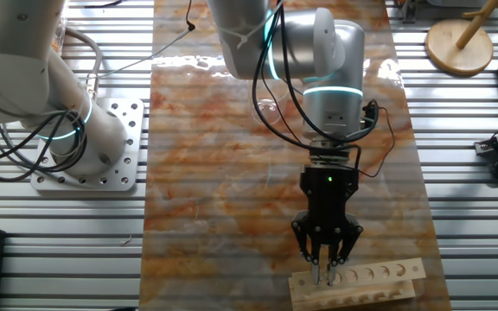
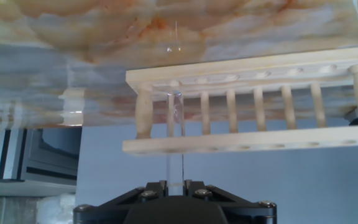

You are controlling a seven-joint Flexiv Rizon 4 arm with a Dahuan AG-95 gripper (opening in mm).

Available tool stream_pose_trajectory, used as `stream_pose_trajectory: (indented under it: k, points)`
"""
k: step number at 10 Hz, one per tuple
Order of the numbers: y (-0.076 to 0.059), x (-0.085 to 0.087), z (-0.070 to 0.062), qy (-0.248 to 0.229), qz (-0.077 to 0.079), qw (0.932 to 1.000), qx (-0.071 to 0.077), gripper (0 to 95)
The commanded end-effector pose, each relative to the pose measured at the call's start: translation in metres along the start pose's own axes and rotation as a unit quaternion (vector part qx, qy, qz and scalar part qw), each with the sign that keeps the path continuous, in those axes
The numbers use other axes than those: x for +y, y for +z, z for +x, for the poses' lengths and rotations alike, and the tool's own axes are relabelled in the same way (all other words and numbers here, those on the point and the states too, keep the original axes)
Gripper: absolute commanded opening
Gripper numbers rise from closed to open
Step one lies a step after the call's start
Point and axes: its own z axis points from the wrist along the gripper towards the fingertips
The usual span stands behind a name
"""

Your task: Pour out the test tube

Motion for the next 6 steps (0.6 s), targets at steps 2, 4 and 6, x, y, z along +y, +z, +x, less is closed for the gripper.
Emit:
stream_pose_trajectory:
  k: [2, 4, 6]
  points:
    - [-0.005, -0.0027, 0.0039, -0.005, -0.001, 1.0, 0.001, 0.0]
    - [-0.0084, -0.002, 0.0067, -0.005, 0.0, 1.0, 0.001, 0.0]
    - [-0.0115, -0.0024, 0.009, -0.008, 0.0, 1.0, 0.002, 0.0]
